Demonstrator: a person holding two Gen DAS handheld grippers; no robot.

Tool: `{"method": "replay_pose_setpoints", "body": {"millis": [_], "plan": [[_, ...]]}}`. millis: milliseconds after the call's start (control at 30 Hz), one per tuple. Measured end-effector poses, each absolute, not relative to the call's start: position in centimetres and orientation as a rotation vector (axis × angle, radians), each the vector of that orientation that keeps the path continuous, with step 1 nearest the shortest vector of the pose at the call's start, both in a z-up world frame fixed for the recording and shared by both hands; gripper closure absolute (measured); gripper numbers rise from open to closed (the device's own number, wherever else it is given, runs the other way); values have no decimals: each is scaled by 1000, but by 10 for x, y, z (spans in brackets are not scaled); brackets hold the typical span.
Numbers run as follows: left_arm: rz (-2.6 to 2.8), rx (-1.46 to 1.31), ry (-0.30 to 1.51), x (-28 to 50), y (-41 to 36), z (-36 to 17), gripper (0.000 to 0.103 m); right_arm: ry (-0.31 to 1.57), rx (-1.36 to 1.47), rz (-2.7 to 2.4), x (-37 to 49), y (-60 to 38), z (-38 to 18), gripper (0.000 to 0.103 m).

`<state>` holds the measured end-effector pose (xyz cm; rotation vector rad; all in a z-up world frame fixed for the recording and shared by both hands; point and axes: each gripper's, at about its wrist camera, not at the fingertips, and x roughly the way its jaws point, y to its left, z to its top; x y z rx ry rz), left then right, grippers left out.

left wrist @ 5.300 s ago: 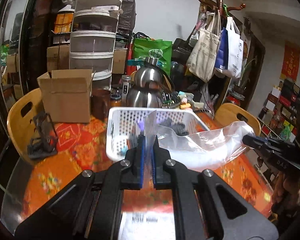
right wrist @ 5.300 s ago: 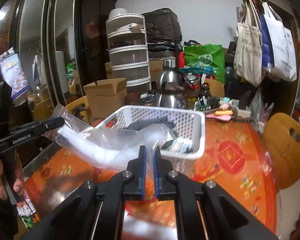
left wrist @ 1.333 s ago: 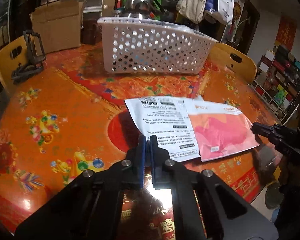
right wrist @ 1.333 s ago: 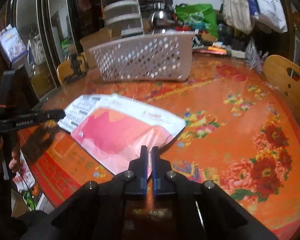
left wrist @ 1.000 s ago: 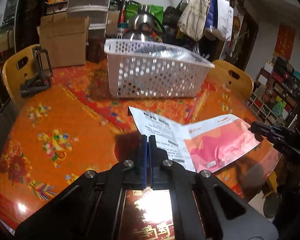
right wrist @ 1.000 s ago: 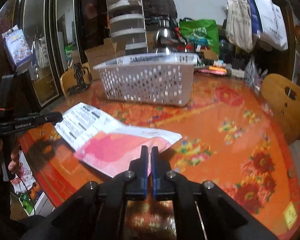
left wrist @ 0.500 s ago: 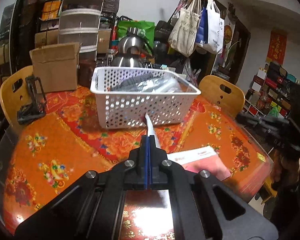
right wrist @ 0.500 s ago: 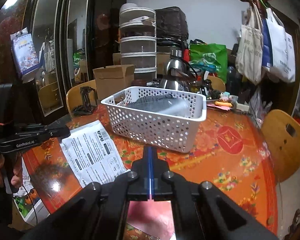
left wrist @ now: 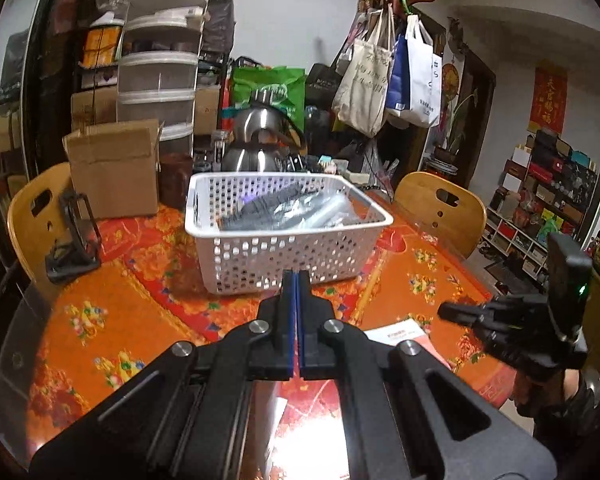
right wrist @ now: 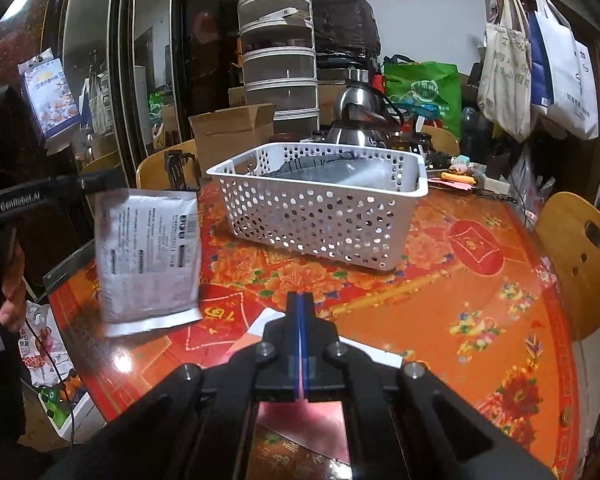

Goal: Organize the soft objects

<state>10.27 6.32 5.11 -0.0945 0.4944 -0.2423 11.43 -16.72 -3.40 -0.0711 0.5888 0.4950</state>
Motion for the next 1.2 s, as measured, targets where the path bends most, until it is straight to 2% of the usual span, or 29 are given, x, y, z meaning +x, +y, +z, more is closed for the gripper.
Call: {"method": "replay_pose_setpoints", "body": {"millis": [200,467,533,567,600,633,667,700,967,1200], "plan": [[-220,-80,487,112,65,66,103,635,-51,499,121,-171,-49,103],[-203,-131,640,117,89,1,102,726,25,497,122,-187,-86,103],[-249,-139,690,118,79,-22,96,753,58,477,121,-195,-98,101],[-265,-139,718,122,72,-31,86,762,72,475,121,-198,-101,94],[-274,-149,740,126,65,-40,75,774,93,465,120,-202,-106,77],[-280,-160,756,129,57,-50,69,777,97,447,119,-205,-108,65],[-286,-164,772,131,48,-58,61,781,91,426,119,-207,-111,44],[-292,-162,793,133,40,-67,55,780,82,397,118,-209,-113,36],[-351,-123,929,150,-24,-115,53,837,102,371,123,-224,-126,35],[-400,-128,921,156,-46,-120,56,851,51,448,125,-204,-127,34]]}}
